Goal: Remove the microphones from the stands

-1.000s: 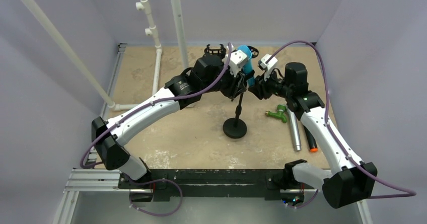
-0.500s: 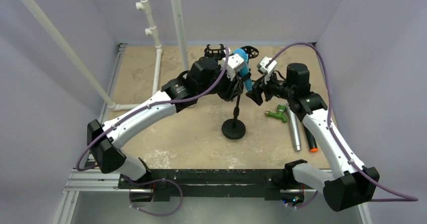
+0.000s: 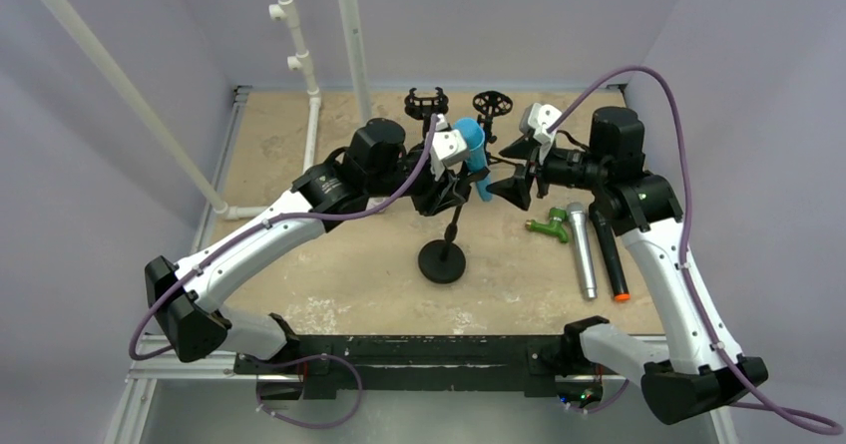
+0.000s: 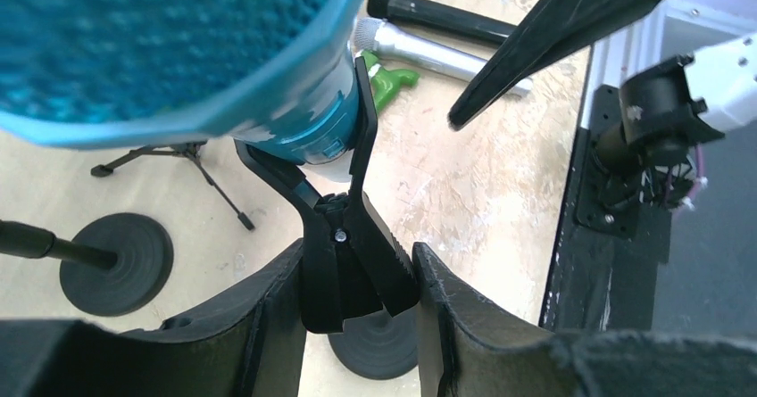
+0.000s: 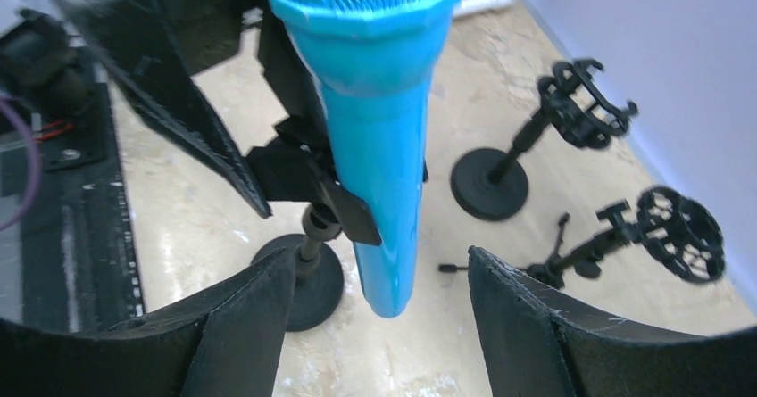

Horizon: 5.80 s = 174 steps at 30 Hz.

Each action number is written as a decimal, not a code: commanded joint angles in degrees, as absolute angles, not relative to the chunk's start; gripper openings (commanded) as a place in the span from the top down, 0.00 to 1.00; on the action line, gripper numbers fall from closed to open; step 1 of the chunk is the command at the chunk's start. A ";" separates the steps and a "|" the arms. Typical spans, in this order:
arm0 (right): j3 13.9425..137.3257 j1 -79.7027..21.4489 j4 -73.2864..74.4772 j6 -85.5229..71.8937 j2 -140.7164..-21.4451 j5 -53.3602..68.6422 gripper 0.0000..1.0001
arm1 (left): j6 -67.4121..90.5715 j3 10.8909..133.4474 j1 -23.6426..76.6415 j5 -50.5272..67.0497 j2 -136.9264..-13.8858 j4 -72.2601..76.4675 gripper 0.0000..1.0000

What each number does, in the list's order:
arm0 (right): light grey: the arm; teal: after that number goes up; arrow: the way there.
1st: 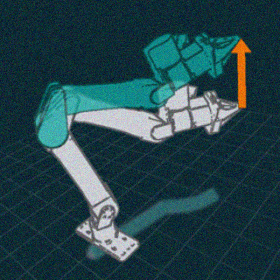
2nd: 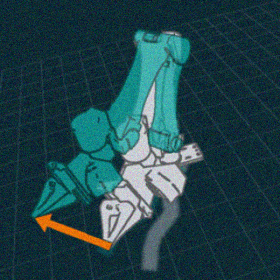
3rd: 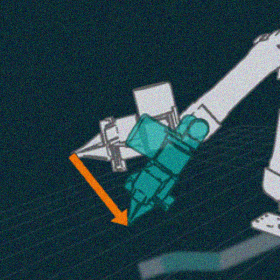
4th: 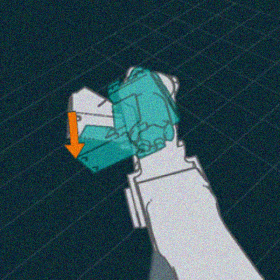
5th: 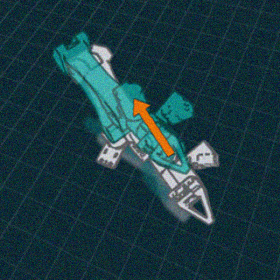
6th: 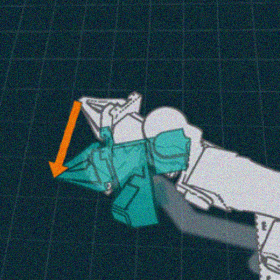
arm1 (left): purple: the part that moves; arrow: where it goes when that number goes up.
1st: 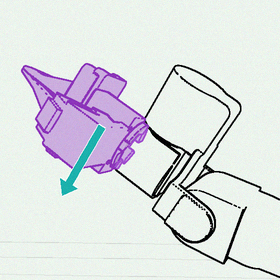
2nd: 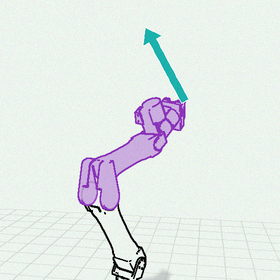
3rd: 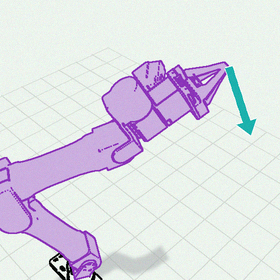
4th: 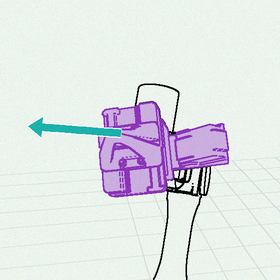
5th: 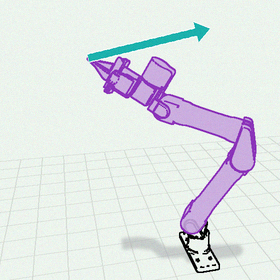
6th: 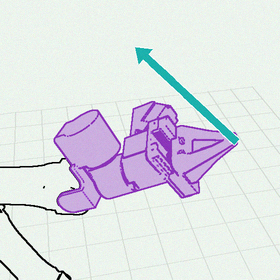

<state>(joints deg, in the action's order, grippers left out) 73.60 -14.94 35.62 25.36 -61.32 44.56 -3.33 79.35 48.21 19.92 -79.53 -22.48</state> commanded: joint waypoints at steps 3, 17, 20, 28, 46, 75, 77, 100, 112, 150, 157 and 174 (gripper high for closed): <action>78.84 -14.85 40.20 24.12 -62.38 57.27 0.31 | -10.38 78.49 47.05 32.06 -75.23 -20.24 1.00; 77.82 -15.56 26.99 9.41 -67.26 68.31 0.31 | -11.53 78.87 46.94 38.19 -76.89 -21.69 1.00; 77.17 -16.29 25.16 7.57 -67.96 68.89 0.34 | -11.57 79.09 46.96 38.44 -77.15 -21.80 1.00; 74.88 -17.99 23.69 7.14 -68.16 68.73 0.43 | -11.56 79.96 46.96 38.49 -78.37 -22.28 1.00; 74.44 -18.10 25.45 10.28 -66.30 62.15 1.00 | -13.94 77.84 46.93 32.09 -76.66 -23.91 1.00; 72.06 -9.02 30.86 10.50 -57.98 44.10 1.00 | -12.41 68.77 40.33 37.75 -68.93 -17.75 1.00; 72.49 -8.19 34.17 11.67 -57.20 39.04 1.00 | -12.44 68.44 40.25 37.43 -68.43 -17.30 1.00; 72.09 14.44 61.59 27.68 -67.91 9.18 1.00 | -13.04 67.32 40.25 36.43 -66.73 -17.33 1.00; 75.36 32.86 59.95 41.59 -85.08 8.17 1.00 | -13.46 66.88 40.26 36.91 -66.27 -17.50 1.00; 61.88 33.49 43.00 39.08 -101.48 3.03 0.80 | -13.78 66.93 40.25 37.18 -66.42 -17.84 1.00; 61.14 33.49 42.47 38.43 -101.20 3.25 0.65 | -13.90 66.54 40.25 37.00 -66.20 -17.64 1.00; 61.27 33.49 42.76 37.29 -98.12 3.75 0.45 | -14.16 66.09 40.28 36.74 -65.62 -17.49 1.00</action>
<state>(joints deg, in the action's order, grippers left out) 61.34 33.41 43.81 37.71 -100.47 2.52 -13.08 66.43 40.51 35.77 -67.61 -20.25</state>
